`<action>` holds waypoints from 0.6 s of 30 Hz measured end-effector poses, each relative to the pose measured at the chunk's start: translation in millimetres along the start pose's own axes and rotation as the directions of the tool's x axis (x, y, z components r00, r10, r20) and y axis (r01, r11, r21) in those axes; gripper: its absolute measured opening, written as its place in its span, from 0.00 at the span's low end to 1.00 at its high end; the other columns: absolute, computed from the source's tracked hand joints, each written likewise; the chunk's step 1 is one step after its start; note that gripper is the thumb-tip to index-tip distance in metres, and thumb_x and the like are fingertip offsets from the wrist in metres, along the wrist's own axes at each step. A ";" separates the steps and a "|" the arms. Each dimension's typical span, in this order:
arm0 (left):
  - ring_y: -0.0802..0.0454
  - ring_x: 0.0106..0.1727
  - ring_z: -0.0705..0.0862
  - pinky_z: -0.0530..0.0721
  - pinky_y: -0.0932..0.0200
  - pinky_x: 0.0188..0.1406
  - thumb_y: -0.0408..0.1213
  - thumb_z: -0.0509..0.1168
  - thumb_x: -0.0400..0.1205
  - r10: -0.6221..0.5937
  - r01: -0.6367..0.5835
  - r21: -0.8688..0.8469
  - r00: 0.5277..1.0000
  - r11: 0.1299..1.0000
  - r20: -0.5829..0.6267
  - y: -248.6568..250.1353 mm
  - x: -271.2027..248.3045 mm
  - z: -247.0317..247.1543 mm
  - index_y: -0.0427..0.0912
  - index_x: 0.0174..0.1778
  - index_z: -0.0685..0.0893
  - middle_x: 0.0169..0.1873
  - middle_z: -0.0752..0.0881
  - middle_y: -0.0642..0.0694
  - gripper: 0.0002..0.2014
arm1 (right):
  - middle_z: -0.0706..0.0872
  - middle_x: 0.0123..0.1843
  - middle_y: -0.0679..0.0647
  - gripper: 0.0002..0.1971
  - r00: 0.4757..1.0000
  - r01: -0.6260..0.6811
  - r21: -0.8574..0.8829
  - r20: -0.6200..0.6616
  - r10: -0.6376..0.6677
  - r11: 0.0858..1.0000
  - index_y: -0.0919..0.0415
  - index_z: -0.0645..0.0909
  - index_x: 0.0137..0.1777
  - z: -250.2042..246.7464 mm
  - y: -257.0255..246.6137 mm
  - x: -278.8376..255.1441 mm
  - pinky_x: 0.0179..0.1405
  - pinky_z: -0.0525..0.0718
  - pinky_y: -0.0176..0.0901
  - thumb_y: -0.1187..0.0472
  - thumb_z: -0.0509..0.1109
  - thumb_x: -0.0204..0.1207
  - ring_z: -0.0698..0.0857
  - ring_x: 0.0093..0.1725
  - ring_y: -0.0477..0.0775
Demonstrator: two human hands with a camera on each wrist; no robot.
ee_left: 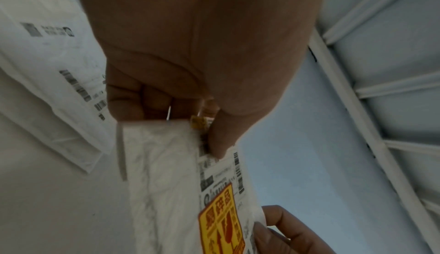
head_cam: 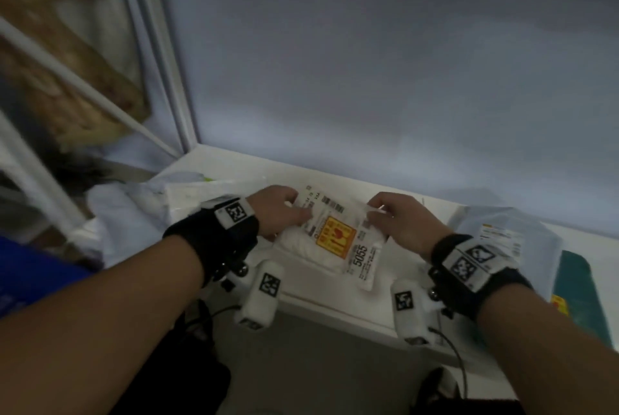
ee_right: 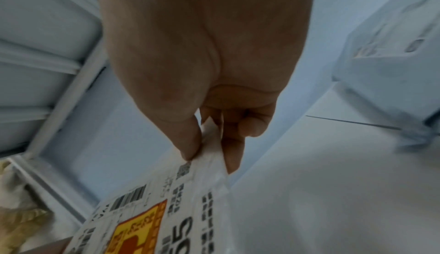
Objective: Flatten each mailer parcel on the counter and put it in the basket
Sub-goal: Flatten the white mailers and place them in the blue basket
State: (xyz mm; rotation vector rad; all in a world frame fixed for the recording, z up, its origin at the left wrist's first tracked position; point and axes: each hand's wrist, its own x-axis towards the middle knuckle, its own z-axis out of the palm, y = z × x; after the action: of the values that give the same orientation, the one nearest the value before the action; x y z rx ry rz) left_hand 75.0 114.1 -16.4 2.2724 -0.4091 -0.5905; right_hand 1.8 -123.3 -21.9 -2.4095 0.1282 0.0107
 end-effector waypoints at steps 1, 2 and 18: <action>0.48 0.45 0.87 0.87 0.57 0.35 0.48 0.67 0.82 0.004 -0.004 -0.029 1.000 1.000 -0.018 -0.9 -4.5 -3.6 0.43 0.56 0.83 0.48 0.87 0.47 0.13 | 0.90 0.41 0.54 0.05 1.000 0.008 -0.002 0.020 -0.008 1.000 0.61 0.84 0.47 -0.3 -8.1 0.9 0.28 0.80 0.32 0.64 0.67 0.82 0.87 0.35 0.54; 0.46 0.48 0.87 0.86 0.56 0.39 0.49 0.67 0.82 0.005 -0.006 -0.032 0.999 0.999 -0.038 -2.5 -8.7 -5.9 0.42 0.56 0.86 0.50 0.88 0.45 0.15 | 0.90 0.42 0.53 0.05 0.999 0.013 -0.015 0.032 -0.012 1.000 0.60 0.84 0.48 0.1 -14.2 1.9 0.27 0.79 0.30 0.63 0.67 0.82 0.87 0.35 0.53; 0.47 0.22 0.76 0.73 0.62 0.22 0.47 0.68 0.82 -0.037 -0.019 -0.259 0.977 0.966 -0.210 -32.2 -32.9 -34.8 0.39 0.43 0.86 0.24 0.82 0.40 0.13 | 0.89 0.50 0.67 0.09 0.978 -0.186 0.591 0.030 0.209 0.785 0.66 0.81 0.55 12.9 -66.2 4.6 0.41 0.87 0.50 0.60 0.66 0.84 0.89 0.42 0.62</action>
State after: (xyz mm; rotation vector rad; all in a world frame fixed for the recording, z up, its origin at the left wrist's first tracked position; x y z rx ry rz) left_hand 69.2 171.0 -8.7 2.0578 -0.2017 -0.3745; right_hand 13.0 -66.1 12.3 -1.7566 0.3490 0.0193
